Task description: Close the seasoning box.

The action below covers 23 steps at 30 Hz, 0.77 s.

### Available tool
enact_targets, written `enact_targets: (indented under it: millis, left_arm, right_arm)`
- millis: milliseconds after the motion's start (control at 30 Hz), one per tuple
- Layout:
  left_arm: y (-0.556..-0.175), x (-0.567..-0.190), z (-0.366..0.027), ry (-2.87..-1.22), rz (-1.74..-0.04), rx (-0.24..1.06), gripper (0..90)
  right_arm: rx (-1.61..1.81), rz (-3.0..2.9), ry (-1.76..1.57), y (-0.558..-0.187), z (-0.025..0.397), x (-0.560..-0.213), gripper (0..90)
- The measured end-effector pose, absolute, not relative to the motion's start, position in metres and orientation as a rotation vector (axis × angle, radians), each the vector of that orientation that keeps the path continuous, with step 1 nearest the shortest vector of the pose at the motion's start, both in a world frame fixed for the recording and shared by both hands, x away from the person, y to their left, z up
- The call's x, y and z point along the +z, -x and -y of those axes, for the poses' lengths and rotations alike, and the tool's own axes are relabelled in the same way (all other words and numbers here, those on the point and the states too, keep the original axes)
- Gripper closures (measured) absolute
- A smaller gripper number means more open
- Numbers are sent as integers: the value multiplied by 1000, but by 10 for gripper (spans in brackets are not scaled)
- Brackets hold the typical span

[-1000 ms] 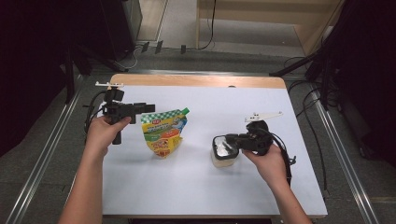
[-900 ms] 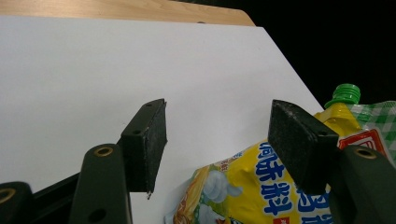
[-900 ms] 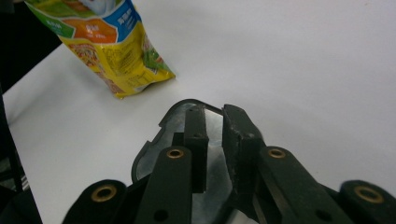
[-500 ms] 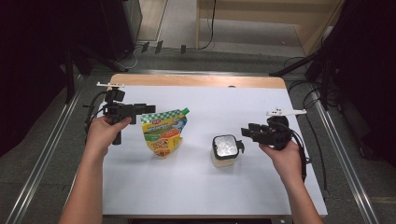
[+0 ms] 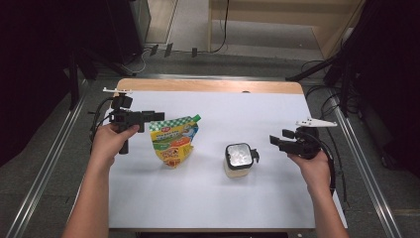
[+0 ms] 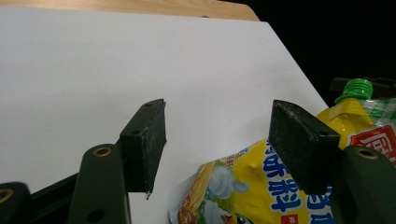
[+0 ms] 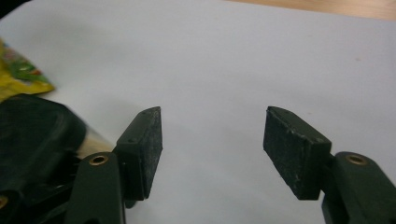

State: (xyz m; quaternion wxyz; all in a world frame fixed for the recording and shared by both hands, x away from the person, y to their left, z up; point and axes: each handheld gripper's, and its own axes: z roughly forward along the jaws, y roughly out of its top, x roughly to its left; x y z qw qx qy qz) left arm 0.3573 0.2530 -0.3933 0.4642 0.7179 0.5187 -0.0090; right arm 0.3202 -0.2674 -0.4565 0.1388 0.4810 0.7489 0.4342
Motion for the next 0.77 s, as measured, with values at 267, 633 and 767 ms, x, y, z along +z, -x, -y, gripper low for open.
enact_targets:
  millis: [267, 633, 767]
  left_arm:
    - [-357, -394, -254, -1761, -1275, -2, 373]
    - [-358, -395, -255, -1765, -1276, -5, 373]
    - [-358, -396, -255, -1764, -1277, -4, 372]
  right_arm:
    - [1236, -2147, -1415, -324, 280, -469, 339]
    - [1213, -2126, -1433, -325, 285, -473, 323]
    - [1211, -2126, -1431, -325, 284, -473, 322]
